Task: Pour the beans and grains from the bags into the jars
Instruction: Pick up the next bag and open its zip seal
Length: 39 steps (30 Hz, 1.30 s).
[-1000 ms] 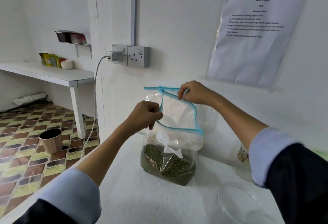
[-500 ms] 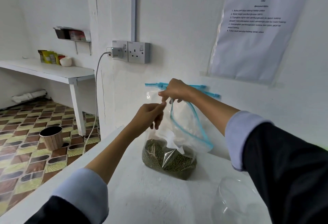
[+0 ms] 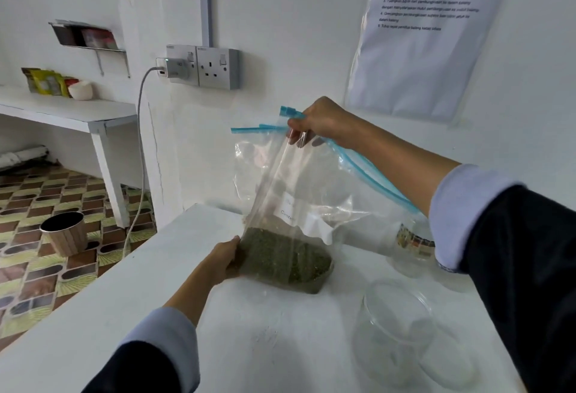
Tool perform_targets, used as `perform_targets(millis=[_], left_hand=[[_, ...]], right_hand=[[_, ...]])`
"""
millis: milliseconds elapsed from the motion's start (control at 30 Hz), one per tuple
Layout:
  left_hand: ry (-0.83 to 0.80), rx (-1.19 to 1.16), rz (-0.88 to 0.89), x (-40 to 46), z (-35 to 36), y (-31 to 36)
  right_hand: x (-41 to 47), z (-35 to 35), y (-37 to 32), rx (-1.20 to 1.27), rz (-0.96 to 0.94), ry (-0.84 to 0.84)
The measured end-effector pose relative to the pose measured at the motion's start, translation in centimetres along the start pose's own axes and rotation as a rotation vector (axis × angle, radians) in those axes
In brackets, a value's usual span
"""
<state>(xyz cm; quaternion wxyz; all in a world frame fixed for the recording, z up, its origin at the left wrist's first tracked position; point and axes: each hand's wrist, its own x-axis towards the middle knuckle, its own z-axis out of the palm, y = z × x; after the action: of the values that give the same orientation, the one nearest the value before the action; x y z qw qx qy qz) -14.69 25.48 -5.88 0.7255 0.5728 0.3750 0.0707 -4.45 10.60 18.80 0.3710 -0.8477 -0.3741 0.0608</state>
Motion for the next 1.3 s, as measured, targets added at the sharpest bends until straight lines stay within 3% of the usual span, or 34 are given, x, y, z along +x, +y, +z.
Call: perform_targets(millis=[67,200,333,467,600,800,900,967,1067,1167,1300], left_hand=[[-0.072,-0.078,-0.062,-0.5,0.4,-0.1],[0.036,-0.110,-0.057,0.1,0.7,-0.1],[-0.052,-0.368,-0.178,0.2,1.1,-0.1],[-0.148,-0.493,-0.167,0.7,1.7,-0.7],[-0.085,-0.554,-0.131,1.2,1.5,-1.0],[-0.148,-0.665,-0.059,0.9,1.2,0.7],[-0.346,-0.778,0.066,0.2,0.9,3.3],[-0.371,-0.694,0.200,0.2,1.1,5.3],[-0.281,-0.442,0.333,-0.2,0.9,7.8],[-0.220,-0.414,0.487,-0.3,0.4,8.9],[0.069,0.018,0.909,-1.9,0.7,9.9]], right_hand=[[0.0,-0.4,0.8,0.034,0.010,0.003],[0.0,-1.0,2.2,0.135,0.062,0.011],[-0.4,-1.7,3.0,0.219,0.062,-0.052],[-0.8,-1.7,3.6,0.160,0.096,-0.079],[-1.0,-1.3,4.0,0.105,0.163,-0.098],[-1.5,-2.6,3.5,0.123,0.101,0.096],[-2.1,-5.3,3.5,0.167,0.047,0.200],[-2.7,-6.9,4.2,0.183,0.043,0.258],[-4.1,-8.2,5.7,0.289,0.031,0.326],[-5.8,-9.1,6.4,0.372,-0.005,0.329],[-6.8,-9.9,6.3,0.422,-0.016,0.368]])
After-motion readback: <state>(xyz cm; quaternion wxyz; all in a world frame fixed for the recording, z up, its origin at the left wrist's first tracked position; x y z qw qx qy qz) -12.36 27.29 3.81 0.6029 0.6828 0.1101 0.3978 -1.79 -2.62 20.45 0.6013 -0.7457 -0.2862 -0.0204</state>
